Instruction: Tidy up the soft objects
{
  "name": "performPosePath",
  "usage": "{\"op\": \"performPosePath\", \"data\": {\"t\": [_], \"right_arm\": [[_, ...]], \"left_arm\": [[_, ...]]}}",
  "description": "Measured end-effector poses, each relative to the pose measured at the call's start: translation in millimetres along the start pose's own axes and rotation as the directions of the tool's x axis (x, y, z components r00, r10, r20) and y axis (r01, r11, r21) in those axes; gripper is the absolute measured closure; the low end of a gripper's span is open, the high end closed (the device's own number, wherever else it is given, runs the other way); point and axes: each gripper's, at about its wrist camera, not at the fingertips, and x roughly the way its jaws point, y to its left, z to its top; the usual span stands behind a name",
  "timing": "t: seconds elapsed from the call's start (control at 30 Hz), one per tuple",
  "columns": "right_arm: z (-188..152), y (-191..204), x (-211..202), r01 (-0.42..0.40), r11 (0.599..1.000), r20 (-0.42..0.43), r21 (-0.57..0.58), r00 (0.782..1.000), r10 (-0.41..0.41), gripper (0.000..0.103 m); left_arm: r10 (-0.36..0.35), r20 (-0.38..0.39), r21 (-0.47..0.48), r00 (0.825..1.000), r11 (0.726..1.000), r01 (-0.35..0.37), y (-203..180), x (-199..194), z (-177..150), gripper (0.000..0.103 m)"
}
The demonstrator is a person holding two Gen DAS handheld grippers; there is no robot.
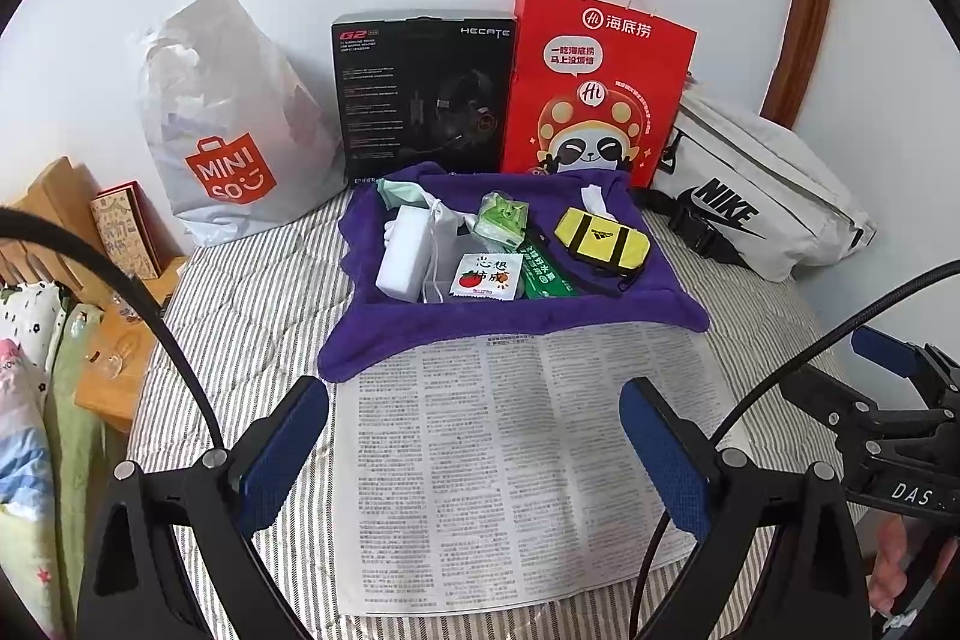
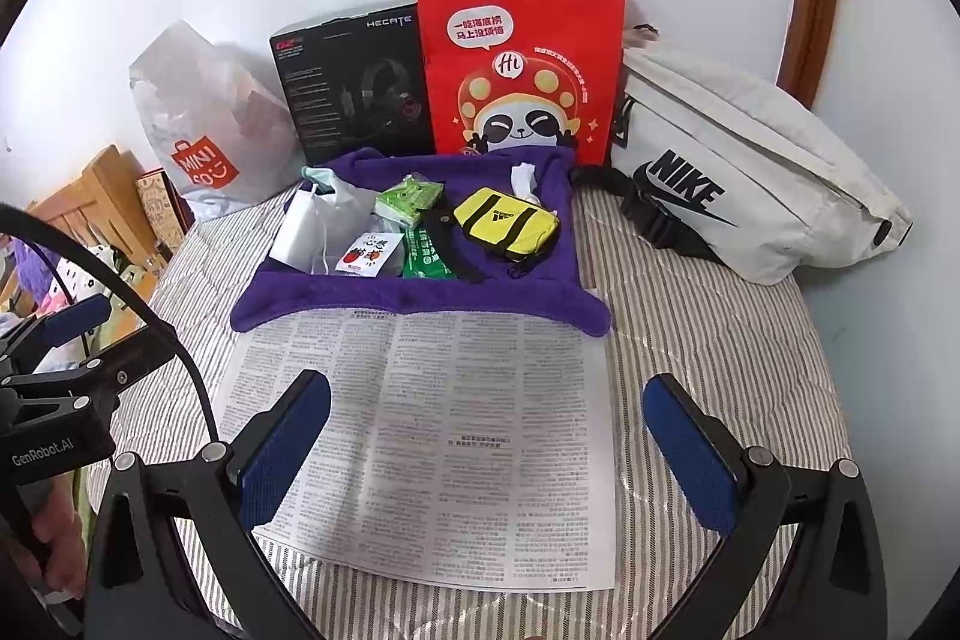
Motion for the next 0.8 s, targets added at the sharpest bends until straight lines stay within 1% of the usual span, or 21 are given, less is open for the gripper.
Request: {"op": "performPosePath", "data": {"t": [0.8], "right_arm": [[2.6,-1.8,-1.4,0.009,1.000,-0.007,-0.012,1.000,-0.009,0.000]], "left_arm": [[-0.007,0.004,-0.004,1.000,1.000,0.007,1.6,-3.8,-0.6,0.005]]}}
